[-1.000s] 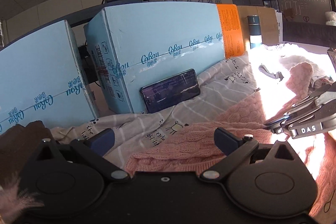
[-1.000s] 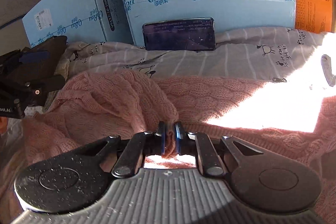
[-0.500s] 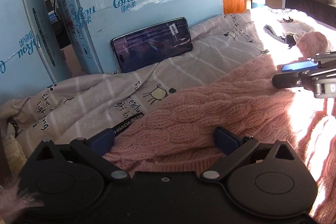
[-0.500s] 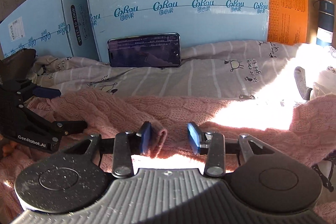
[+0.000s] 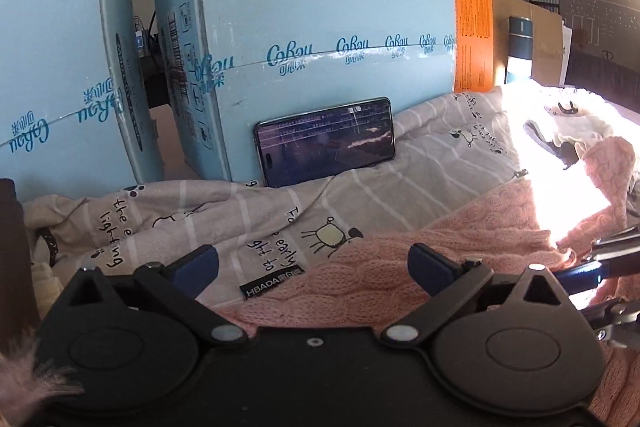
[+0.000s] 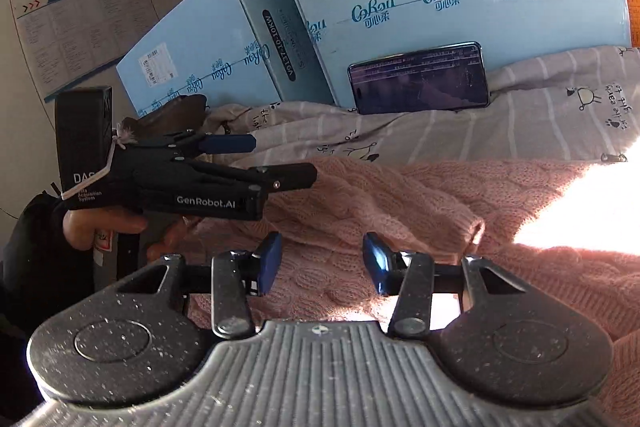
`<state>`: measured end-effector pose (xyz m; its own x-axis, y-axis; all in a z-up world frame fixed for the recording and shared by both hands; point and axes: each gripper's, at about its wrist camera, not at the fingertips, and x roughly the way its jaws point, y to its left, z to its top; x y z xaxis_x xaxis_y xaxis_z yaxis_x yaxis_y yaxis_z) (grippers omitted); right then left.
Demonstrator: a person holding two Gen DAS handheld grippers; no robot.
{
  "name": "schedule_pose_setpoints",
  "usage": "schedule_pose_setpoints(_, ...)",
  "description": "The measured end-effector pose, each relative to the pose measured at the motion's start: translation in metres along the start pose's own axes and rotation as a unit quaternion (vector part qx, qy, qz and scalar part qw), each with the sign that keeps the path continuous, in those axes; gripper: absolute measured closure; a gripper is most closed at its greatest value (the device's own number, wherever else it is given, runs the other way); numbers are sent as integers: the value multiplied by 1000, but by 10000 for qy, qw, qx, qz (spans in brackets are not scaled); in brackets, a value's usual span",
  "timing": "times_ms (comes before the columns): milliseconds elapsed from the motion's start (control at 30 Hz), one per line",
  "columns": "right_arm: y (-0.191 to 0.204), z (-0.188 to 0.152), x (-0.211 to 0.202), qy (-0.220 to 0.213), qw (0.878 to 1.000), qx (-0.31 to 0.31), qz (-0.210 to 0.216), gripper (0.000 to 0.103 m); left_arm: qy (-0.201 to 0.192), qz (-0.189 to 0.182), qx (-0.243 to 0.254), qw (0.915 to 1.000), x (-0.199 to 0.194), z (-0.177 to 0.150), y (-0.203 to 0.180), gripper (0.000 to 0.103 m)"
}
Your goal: Fold clothes
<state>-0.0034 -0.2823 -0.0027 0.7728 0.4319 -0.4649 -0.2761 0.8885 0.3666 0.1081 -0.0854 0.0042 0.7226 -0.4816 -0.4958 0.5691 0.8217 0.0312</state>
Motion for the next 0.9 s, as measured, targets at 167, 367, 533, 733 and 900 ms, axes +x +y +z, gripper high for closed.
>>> schedule_pose_setpoints(167, -10, -1, -2, 35, 9993, 279, -234, 57, 662, 290, 327, 9968, 20, -9, -6, 0)
schedule_pose_setpoints(367, -29, 1, -7, 14, 9965, 768, -343, 55, 651, 312, 372, 9967, 21, -16, -5, 0)
schedule_pose_setpoints(533, -29, 2, -9, -63, 9966, 755, -324, 50, 241, 334, 351, 9985, 6, -12, -5, 0)
schedule_pose_setpoints(733, -28, 0, -37, -1062, 9896, 772, -591, 34, -921, -4, 566, 9941, -51, -8, -12, 0)
schedule_pose_setpoints(900, -25, -5, -77, -1439, 9804, 641, -1186, 20, -1312, -531, 1150, 9832, -96, -25, -23, 0)
